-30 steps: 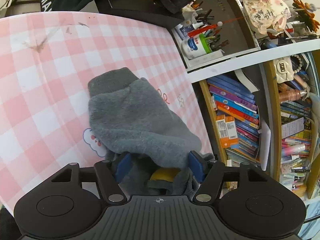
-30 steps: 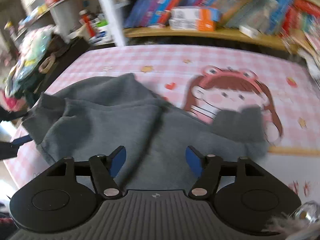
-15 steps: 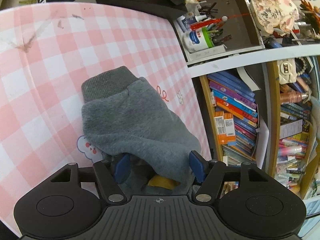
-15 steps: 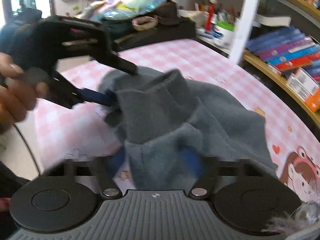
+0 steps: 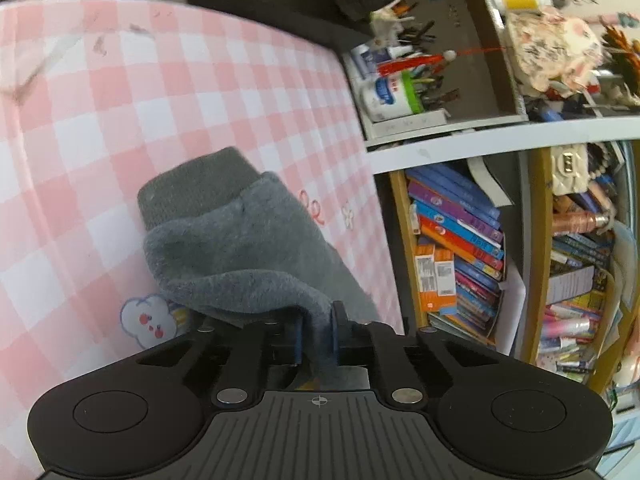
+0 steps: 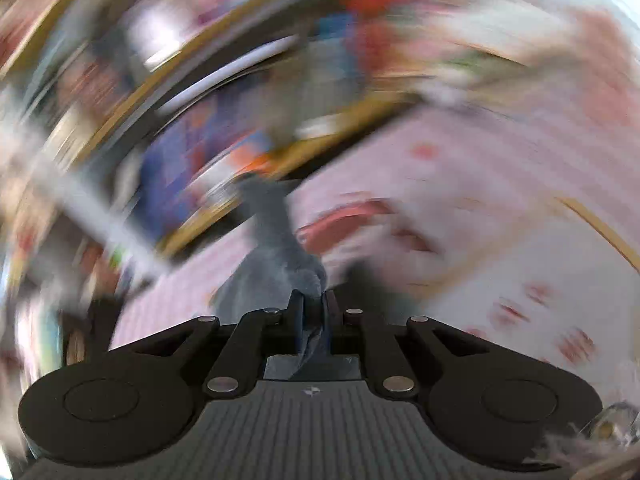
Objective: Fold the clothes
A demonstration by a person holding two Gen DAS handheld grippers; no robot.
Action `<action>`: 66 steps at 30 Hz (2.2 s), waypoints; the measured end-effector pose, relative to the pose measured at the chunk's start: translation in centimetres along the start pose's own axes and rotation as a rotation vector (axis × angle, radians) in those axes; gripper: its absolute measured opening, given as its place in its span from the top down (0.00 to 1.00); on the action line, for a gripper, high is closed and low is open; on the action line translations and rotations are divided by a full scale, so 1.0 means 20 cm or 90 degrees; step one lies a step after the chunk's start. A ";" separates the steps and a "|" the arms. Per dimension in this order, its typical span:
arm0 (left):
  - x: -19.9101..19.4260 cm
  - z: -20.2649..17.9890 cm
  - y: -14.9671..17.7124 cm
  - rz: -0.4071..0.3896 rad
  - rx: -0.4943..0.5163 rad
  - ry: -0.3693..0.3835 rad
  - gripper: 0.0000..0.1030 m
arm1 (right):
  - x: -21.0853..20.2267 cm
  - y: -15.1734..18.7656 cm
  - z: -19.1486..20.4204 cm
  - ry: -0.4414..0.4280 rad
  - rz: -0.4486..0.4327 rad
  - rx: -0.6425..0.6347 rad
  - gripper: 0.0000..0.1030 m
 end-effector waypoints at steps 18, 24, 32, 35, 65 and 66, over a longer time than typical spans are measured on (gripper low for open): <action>-0.03 -0.67 0.03 -0.069 0.265 0.168 0.91 | -0.11 -0.31 -0.13 -0.054 -0.063 0.124 0.95; 0.10 -0.82 0.05 -0.066 0.361 0.139 0.91 | 0.06 -0.41 -0.13 -0.049 -0.052 0.121 0.95; 0.44 -0.88 0.04 -0.037 0.396 0.082 0.90 | 0.37 -0.53 -0.12 -0.024 -0.026 0.110 0.95; 0.57 -0.87 0.02 -0.028 0.384 0.060 0.90 | 0.52 -0.56 -0.11 -0.002 -0.024 0.099 0.95; 0.42 -0.52 0.10 -0.031 0.442 -0.135 0.35 | 0.66 0.10 -0.06 0.110 0.197 -0.296 0.29; 0.40 -0.51 0.13 -0.027 0.437 -0.133 0.35 | 0.65 0.13 -0.07 0.106 0.208 -0.286 0.36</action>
Point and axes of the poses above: each gripper's, at about its wrist camera, not at the fingertips, and x roughly the way its jaws point, z to its left, y to its underside, the point moved 3 cm from there along x, roughly the way its jaws point, and after that the axes turned 8 degrees about -z, right-handed, at the moved point
